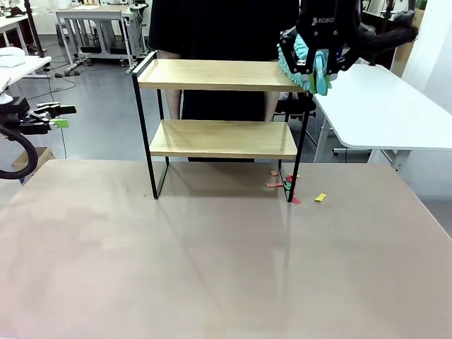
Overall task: Clean the shelf.
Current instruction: Clean the specific section of the Shelf indicated by the human with the Duster.
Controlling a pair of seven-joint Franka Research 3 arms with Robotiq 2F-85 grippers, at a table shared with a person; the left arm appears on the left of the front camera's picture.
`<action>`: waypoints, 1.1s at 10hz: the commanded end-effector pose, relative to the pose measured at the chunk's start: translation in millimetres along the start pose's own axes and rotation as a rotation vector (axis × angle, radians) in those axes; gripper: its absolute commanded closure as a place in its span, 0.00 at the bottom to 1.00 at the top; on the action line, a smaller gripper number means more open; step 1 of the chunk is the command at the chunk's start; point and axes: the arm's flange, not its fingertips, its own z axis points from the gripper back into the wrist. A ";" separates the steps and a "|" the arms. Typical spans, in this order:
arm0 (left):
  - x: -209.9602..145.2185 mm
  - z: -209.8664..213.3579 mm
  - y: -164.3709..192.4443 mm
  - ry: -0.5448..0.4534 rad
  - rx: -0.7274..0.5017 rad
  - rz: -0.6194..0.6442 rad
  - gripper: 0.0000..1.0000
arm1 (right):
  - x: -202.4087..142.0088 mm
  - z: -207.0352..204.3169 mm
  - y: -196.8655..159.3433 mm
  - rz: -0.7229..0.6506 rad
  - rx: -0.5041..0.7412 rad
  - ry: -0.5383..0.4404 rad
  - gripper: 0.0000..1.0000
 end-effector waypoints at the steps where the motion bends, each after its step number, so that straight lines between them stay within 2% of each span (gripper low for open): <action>1: 2.5 -0.3 -3.2 0.001 -0.002 -0.013 0.00 | -1.3 8.3 -17.5 -0.055 -0.007 -0.052 0.87; 6: 2.5 -0.3 -3.2 0.001 -0.002 -0.013 0.00 | -17.7 28.5 -27.5 -0.097 0.002 -0.131 0.87; 9: 2.5 -0.3 -3.2 0.001 -0.002 -0.013 0.00 | -27.9 42.4 -34.0 -0.090 0.060 -0.193 0.87; 10: 2.5 -0.3 -3.2 0.001 -0.002 -0.013 0.00 | -30.3 45.9 -34.1 -0.076 0.088 -0.199 0.87; 11: 2.5 -0.3 -3.2 0.001 -0.002 -0.013 0.00 | -32.5 45.6 -20.3 -0.020 0.140 -0.130 0.87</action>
